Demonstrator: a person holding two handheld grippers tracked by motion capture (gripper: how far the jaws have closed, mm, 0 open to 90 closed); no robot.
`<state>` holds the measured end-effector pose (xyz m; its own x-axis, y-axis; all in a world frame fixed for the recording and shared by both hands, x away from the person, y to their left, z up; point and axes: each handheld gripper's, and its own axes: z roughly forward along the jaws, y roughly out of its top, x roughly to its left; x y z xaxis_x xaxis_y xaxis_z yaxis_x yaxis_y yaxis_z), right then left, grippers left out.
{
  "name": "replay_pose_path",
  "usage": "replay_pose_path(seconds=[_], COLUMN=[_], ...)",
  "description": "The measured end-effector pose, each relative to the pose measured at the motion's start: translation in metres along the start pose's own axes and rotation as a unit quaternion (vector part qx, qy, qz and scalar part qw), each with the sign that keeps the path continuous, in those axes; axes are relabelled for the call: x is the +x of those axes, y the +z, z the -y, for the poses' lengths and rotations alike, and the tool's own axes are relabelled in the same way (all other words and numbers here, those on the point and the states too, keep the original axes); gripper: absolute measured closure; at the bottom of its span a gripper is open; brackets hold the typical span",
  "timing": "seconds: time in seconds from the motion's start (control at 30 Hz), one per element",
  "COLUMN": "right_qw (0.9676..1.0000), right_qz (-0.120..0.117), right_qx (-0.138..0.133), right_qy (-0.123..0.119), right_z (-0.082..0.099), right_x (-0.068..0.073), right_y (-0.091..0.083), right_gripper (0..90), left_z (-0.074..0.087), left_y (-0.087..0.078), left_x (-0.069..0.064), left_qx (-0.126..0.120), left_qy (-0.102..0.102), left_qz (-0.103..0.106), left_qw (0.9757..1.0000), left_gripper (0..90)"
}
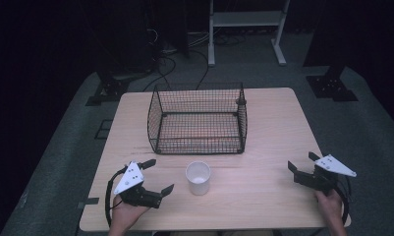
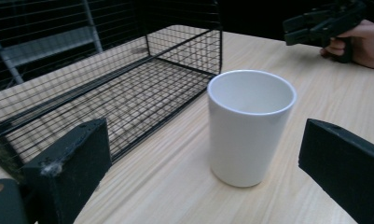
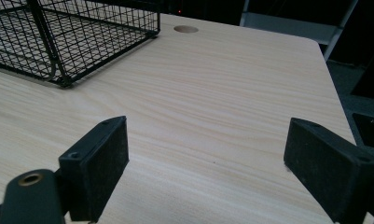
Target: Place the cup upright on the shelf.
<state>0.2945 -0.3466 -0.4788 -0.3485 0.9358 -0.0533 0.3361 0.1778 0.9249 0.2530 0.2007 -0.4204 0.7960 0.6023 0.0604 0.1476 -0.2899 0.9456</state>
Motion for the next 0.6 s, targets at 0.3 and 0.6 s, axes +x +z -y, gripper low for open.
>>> replay_pose_path(seconds=[0.3,0.6], right_qw=[1.0,1.0], right_qz=[-0.001,-0.002], right_qx=[0.0,0.0], right_qy=[0.0,0.0], right_z=[0.0,0.0], right_x=[0.0,0.0], right_y=[0.0,0.0], right_gripper=[13.1,13.1], left_z=[-0.006,-0.01], left_y=[0.013,0.031], left_x=[-0.009,-0.016], left_qx=[0.017,0.043], left_qy=[0.013,0.026], left_qz=[0.024,0.043], left_qw=[0.9995,0.9978], left_gripper=[1.7,1.7])
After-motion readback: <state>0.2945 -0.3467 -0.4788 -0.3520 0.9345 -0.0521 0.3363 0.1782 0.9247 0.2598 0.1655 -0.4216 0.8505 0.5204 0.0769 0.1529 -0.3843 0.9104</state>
